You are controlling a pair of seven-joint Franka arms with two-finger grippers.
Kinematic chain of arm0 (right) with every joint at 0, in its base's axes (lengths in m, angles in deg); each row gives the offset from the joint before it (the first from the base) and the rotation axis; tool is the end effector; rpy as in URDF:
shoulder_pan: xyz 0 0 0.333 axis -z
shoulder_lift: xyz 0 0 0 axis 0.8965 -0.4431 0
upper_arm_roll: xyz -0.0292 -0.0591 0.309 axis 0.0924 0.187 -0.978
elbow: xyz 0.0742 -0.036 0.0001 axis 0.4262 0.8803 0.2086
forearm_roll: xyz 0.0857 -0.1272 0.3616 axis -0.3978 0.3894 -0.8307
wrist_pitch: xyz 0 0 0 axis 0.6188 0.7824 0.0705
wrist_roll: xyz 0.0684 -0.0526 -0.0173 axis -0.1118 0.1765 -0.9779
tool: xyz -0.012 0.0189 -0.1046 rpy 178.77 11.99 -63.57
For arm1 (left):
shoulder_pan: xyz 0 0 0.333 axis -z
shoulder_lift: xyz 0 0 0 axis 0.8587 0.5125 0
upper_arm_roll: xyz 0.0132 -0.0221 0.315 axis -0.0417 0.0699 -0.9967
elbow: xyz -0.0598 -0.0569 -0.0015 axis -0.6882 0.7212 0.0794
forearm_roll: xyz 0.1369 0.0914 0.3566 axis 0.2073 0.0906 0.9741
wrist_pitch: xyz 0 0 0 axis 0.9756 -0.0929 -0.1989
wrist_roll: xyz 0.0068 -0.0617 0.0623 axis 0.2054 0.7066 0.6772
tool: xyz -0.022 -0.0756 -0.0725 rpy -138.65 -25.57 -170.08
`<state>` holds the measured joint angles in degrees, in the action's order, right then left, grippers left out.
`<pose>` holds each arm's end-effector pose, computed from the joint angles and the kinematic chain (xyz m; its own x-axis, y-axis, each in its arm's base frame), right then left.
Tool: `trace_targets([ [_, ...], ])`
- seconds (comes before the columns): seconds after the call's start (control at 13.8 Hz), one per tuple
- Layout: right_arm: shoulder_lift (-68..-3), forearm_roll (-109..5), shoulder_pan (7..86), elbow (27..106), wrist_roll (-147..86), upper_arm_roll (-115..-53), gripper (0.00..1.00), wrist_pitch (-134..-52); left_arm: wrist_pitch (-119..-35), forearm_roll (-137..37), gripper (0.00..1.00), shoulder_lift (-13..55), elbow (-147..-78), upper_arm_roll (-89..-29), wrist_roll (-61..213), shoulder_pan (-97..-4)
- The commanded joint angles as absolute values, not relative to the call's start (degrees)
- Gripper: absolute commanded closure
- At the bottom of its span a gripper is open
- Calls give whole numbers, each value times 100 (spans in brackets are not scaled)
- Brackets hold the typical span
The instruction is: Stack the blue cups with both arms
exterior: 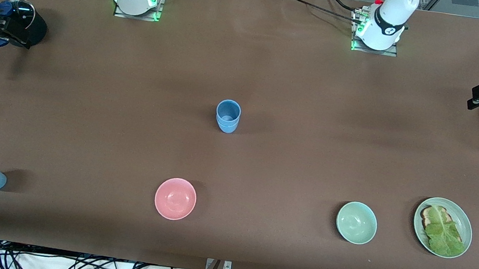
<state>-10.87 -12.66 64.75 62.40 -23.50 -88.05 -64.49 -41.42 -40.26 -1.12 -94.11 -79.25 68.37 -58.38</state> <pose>0.5387 -0.0283 0.5956 0.9905 -0.0810 -0.1108 -0.0770 -0.9962 0.0394 0.5582 0.0130 0.6517 0.9987 -0.0007 -0.0518 -0.0014 -0.9999 -0.0146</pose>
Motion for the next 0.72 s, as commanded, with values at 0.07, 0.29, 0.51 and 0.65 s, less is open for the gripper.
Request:
trace_targets([
  [0.07, -1116, -1649, 6598, 6306, -2287, -8857, 0, -6661, -4140, -4060, 0, -326, -9566, -7941, 6766, -5811],
  [0.29, -1151, -1632, 6581, 6288, -2296, -8857, 0, -6661, -4192, -4060, 0, -248, -9566, -7932, 6757, -5802],
  [0.51, -1221, -1632, 6572, 6227, -2278, -8857, 0, -6635, -4131, -4060, 0, -159, -9574, -7915, 6827, -5741],
  [0.65, -1222, -1632, 6572, 6227, -2278, -8866, 0, -6635, -4035, -4060, 0, -151, -9574, -7915, 6819, -5723],
])
